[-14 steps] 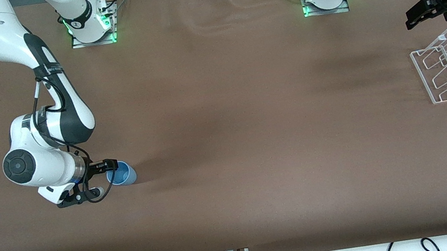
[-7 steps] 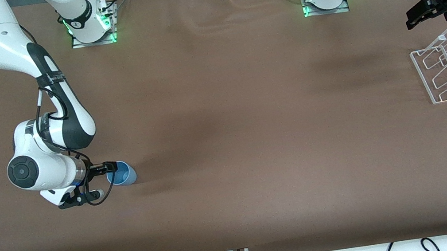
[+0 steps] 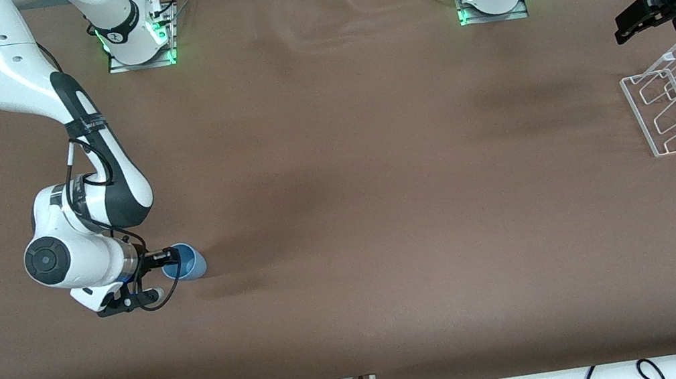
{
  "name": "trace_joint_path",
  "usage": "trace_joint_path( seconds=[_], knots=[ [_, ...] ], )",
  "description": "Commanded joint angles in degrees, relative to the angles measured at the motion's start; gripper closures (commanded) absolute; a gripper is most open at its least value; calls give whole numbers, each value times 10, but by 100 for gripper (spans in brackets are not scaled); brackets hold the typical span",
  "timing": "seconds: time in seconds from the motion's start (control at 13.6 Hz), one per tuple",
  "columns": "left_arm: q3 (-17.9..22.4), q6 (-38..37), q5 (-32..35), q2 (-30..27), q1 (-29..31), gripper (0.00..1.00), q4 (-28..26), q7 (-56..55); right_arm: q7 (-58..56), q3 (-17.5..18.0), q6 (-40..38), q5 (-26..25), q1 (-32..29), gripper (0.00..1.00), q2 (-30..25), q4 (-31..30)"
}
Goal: Transfer cup to left arm and place on rack
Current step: 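Close the right gripper on the light-blue cup rim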
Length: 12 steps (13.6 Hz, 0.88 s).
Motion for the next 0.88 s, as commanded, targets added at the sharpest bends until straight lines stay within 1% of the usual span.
trace_joint_path(
  seconds=[0.0,0.29,0.37,0.59,0.66,0.81],
  knots=[
    [-1,3,10,-10,1,0,-2,12,-1,1,3,6,0,100,0,0],
    [0,3,10,-10,1,0,-3,12,1,3,2,13,-1,100,-4,7],
    [0,3,10,-9,1,0,-3,11,0,3,3,26,-1,100,-7,8],
    [0,3,10,-10,1,0,-2,12,-3,5,-4,84,1,100,-8,35],
    [1,3,11,-9,1,0,-4,12,-2,14,-11,112,1,100,-9,46],
    [0,3,11,-9,2,0,-4,12,24,28,-33,195,0,100,-10,74]
  ],
)
